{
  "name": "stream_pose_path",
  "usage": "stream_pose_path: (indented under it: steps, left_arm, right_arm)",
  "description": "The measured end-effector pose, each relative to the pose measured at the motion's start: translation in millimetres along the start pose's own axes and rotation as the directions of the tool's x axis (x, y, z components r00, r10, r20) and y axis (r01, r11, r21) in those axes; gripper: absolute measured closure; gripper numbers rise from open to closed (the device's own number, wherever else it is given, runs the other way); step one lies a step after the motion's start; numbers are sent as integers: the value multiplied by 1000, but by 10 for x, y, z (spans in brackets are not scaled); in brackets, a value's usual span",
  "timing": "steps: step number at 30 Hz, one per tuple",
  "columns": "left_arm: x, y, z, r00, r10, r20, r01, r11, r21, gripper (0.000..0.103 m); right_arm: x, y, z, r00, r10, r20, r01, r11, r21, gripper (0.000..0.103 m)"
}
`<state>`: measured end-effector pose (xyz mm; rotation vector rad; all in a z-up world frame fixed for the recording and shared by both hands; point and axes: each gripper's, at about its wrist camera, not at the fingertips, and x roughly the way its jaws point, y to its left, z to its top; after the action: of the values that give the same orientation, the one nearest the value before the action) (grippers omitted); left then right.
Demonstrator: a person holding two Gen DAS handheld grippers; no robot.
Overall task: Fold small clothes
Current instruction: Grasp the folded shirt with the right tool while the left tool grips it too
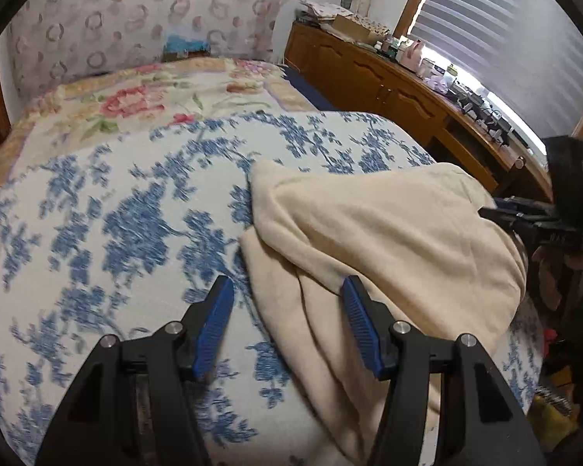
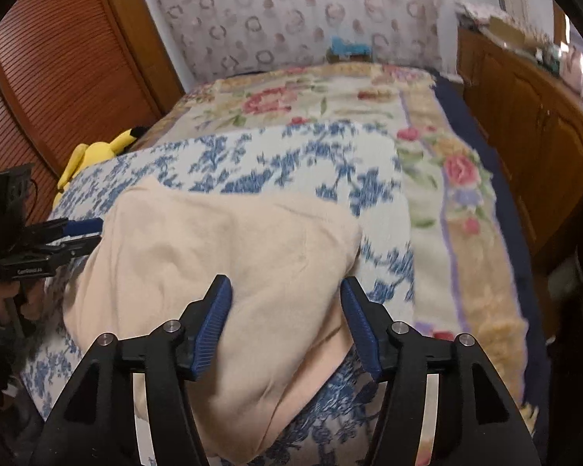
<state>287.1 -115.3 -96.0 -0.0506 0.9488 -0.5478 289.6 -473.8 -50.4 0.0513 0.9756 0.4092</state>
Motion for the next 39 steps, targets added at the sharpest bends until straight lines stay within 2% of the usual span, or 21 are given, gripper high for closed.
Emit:
stream_pose_path:
  steps: [8,10,11,12,14,15,16,18,23,27,30,35,39]
  left_arm:
    - [90,-101,59,999,-50,-1,50,999,-9,46]
    - [103,-126,65,997,-73,-2,73,997,-9,63]
    - [119,-132,60,996,-93,-13,93,996,-11,78]
    - [112,-132,51,995,-100,-11,100,995,-17,89]
    - [92,-134,44,993,-117,-8,117,993,-18,93]
    - [67,-129,42,992,-129,-4,129,991,-23,94]
    - [36,-118,43,990,-142,1,142,989,-29,95]
    - [-91,-98,51,985,-172,28,173,984,-37,95]
    - [-544,-88,50,972,-212,103,214,977,-15,96]
    - [-908,-39,26,967,-186,174,189,982,2,96]
    - [-1212,91,5,956,-175,235,184,983,-15,96]
    - [-1669,481,-194,945,-74,320,101,993,-69,96]
    - [-1908,921,-403,936,15,350,40,988,-150,96]
  right_arm:
    - [145,80,-99,997,71,-43,-70,997,33,42]
    - [143,111,-112,998,59,-36,-58,998,15,42]
    - [141,105,-114,997,62,-36,-61,998,18,42]
    - [142,106,-117,997,65,-36,-64,998,22,44]
    - [146,156,-130,997,68,-41,-67,998,8,52]
    - [150,174,-133,996,82,-47,-82,997,2,66]
    - [152,196,-143,992,112,-57,-112,994,1,73]
    - [123,270,-163,993,110,-50,-111,993,-29,82]
    - [-163,449,-103,996,60,60,-54,993,-109,87]
    - [-364,688,89,991,58,121,-35,983,-182,88]
    - [-438,922,267,986,73,149,-35,969,-244,88]
    - [-377,1411,638,978,121,170,-54,934,-352,88]
    - [-125,1955,967,971,178,159,-88,887,-454,88]
